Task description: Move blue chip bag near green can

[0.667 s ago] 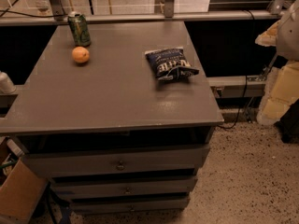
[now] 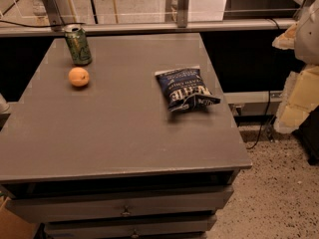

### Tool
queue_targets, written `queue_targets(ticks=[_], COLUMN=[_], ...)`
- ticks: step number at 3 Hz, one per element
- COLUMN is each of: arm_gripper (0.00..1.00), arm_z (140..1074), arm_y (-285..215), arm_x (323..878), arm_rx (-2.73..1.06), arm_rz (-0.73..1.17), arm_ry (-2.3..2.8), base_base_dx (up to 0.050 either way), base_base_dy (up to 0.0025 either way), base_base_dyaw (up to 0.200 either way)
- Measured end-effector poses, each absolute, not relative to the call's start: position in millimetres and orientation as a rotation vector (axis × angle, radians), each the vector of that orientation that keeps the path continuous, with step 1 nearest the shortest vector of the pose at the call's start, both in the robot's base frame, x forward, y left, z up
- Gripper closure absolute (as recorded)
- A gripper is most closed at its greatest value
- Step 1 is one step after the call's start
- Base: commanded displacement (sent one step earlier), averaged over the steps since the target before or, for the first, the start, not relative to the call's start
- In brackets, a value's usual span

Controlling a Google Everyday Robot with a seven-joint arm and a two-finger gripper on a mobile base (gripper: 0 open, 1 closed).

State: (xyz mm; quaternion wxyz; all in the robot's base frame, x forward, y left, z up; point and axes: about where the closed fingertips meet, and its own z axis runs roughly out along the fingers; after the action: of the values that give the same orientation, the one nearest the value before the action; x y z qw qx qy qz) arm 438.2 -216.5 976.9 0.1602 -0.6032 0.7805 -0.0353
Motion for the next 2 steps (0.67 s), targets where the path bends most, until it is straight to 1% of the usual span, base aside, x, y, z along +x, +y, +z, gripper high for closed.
queue_targets(ticks=[1, 2], arm_gripper=[0.00, 0.00], arm_z=[957, 889], arm_y=[-209, -182], arm_x=[450, 473], arm_rx=[-1.683, -1.618], arm_rz=[-0.071, 0.055], arm_ry=[2.218, 2.216], base_base_dx=[0.000, 0.000], base_base_dy=[0.00000, 0.00000], base_base_dyaw=[0.000, 0.000])
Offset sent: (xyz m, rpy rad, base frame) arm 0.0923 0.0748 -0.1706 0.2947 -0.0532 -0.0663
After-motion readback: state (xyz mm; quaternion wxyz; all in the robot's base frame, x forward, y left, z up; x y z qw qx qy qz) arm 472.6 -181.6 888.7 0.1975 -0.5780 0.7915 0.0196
